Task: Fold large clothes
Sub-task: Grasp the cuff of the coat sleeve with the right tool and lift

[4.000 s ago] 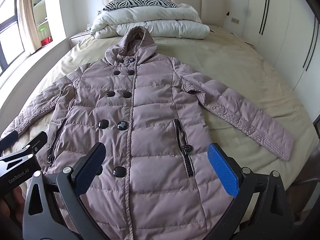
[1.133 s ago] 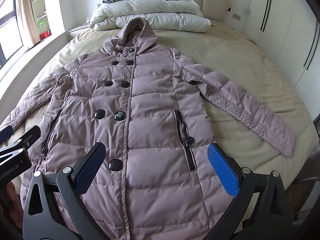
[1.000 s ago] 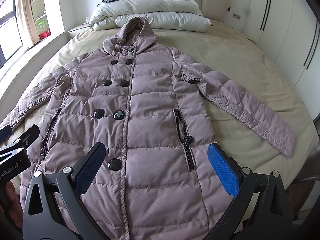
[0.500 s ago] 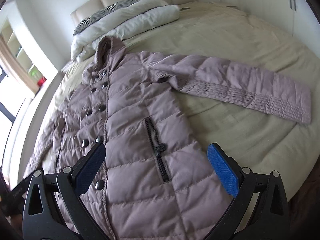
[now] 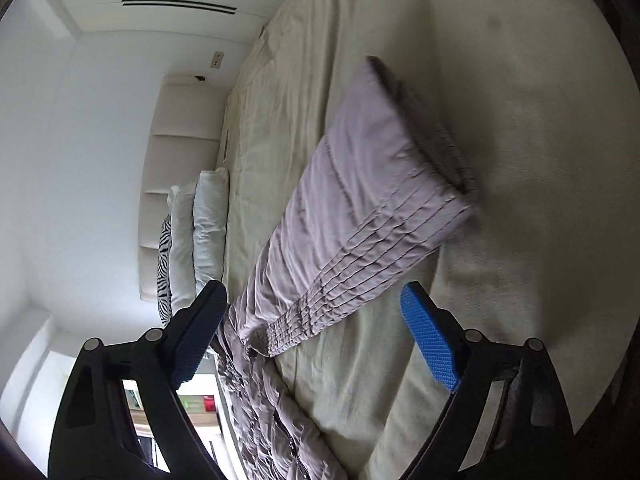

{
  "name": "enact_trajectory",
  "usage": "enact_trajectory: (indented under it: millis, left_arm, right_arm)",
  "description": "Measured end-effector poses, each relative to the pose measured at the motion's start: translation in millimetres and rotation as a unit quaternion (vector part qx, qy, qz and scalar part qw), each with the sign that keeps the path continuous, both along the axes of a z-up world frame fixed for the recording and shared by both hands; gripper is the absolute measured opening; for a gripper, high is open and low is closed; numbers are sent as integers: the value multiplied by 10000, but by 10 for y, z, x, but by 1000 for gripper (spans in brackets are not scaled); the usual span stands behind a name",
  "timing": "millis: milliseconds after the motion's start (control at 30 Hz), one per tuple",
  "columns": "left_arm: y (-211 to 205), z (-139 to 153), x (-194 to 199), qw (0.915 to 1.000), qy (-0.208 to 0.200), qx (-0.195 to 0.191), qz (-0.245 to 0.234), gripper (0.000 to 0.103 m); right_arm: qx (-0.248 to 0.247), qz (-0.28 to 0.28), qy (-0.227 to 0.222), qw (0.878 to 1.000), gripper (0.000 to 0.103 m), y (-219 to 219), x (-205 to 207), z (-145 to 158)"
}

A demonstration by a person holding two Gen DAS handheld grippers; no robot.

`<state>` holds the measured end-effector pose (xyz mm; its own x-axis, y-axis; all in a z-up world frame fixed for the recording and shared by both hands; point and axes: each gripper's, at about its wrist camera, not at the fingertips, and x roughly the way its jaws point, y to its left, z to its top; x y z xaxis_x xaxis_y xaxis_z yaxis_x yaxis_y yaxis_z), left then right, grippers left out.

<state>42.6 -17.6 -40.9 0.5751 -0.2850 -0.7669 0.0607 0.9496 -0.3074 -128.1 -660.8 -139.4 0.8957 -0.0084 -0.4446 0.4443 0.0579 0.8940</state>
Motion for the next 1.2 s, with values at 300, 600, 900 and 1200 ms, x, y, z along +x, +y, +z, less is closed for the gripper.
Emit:
enact_trajectory:
  millis: [300,600,900,1200]
  left_arm:
    - [-114,-74,49,9990,89,-363,-239,103]
    - [-77,-114,75,9952,136,-901,-362,103]
    - [-24,-174,290,9878,204,-1495,-386,103]
    - [120,-190,557,9774,167,-2070,-385,103]
  right_arm:
    - [55,-103,164,9998,72,-141,57,-264]
    - [-392,-356,620,9967,40,-302,90,-277]
    - [-2030,278,1006,9736,17,-216,521,475]
    - [-4644,2513,453,8480,17,1711,1763,1754]
